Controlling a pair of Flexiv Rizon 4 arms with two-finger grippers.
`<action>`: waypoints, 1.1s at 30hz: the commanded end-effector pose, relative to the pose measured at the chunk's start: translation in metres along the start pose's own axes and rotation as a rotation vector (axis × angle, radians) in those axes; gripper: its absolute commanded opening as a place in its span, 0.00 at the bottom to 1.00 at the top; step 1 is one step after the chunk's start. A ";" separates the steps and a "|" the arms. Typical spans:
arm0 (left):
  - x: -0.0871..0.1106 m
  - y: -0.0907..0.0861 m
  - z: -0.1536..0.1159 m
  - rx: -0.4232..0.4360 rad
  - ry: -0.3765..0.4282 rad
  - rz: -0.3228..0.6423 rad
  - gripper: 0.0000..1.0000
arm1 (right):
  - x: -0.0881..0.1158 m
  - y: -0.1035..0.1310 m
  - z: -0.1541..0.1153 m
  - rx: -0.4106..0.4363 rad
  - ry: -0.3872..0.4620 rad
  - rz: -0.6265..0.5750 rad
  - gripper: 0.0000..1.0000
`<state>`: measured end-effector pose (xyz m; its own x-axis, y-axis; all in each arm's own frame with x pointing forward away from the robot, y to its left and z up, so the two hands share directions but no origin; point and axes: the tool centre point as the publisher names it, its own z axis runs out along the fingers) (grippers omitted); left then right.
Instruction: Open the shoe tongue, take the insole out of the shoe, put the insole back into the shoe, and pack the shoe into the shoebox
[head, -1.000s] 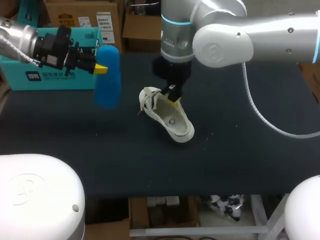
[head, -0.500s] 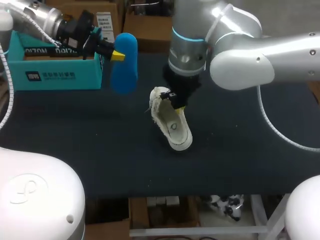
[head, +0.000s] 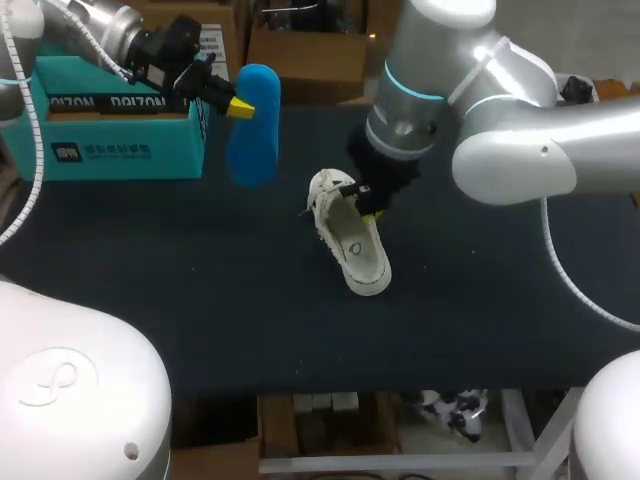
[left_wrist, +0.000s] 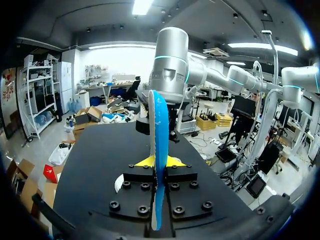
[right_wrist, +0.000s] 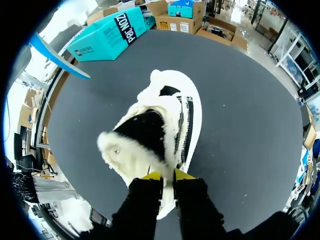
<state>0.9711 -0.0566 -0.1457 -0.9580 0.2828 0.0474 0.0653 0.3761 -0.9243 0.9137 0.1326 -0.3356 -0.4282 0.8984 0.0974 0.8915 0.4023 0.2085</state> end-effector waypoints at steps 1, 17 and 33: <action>-0.002 0.001 -0.002 0.007 0.043 0.000 0.00 | -0.006 -0.002 -0.006 -0.008 0.005 0.004 1.00; 0.033 -0.023 0.012 0.076 0.082 0.039 0.00 | -0.010 -0.028 -0.046 -0.036 0.016 0.004 1.00; 0.037 -0.027 0.015 0.084 0.078 0.023 0.00 | -0.013 -0.031 -0.053 -0.035 -0.004 -0.002 1.00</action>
<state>0.9309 -0.0693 -0.1249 -0.9306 0.3622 0.0533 0.0602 0.2949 -0.9536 0.8836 0.0987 -0.2924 -0.4303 0.8977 0.0950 0.8841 0.3978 0.2452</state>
